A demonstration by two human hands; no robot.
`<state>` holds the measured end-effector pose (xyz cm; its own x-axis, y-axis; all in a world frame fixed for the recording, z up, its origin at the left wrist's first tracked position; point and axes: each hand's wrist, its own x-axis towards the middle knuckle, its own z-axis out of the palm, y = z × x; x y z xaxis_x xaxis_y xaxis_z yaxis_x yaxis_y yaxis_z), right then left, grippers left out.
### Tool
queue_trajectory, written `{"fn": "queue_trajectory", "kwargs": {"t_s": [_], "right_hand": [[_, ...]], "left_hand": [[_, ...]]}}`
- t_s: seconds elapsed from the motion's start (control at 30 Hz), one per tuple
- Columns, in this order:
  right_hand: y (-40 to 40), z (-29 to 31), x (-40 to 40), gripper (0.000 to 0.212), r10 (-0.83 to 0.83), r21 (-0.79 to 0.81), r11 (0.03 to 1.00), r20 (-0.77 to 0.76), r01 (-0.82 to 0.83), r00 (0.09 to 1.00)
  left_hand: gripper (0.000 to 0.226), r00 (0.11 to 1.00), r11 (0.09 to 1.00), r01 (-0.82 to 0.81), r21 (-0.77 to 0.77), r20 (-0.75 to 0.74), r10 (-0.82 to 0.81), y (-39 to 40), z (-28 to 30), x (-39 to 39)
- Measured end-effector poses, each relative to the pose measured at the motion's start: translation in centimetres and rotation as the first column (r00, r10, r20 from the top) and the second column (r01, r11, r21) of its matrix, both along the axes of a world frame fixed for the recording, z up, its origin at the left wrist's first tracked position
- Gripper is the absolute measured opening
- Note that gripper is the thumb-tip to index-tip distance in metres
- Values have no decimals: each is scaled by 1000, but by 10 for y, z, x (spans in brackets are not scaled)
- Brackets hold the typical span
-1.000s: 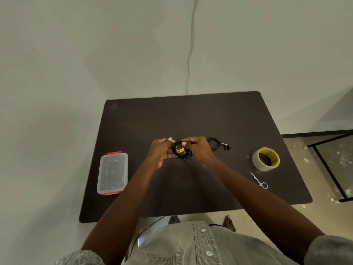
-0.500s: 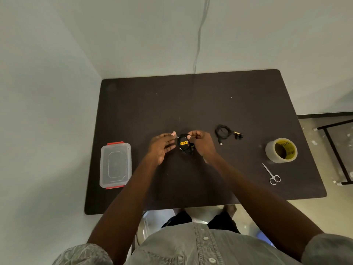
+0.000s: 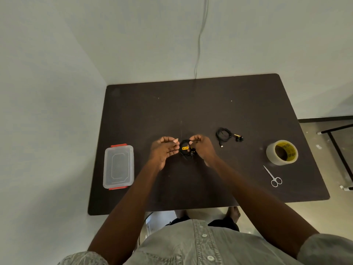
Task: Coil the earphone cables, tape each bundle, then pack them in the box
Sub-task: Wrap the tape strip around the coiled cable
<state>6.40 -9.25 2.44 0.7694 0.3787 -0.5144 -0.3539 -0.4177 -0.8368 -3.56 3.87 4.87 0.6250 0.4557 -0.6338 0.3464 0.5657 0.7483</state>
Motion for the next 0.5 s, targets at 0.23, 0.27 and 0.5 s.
{"fn": "queue_trajectory", "kwargs": {"t_s": [0.23,0.27,0.5], "right_hand": [[-9,-2,-6,9,11,32,999,-17,-10,1000],[-10,-2,-6,9,8,37,999,-18,-7,1000],[-13,-7,-8,11,19,40,999,-22,-18,1000]], "left_hand": [[19,993,994,83,65,77,-88,-6,2,-6],[20,992,994,97,52,80,-101,-7,3,-6],[27,992,995,95,8,81,-96,-7,5,-7]]}}
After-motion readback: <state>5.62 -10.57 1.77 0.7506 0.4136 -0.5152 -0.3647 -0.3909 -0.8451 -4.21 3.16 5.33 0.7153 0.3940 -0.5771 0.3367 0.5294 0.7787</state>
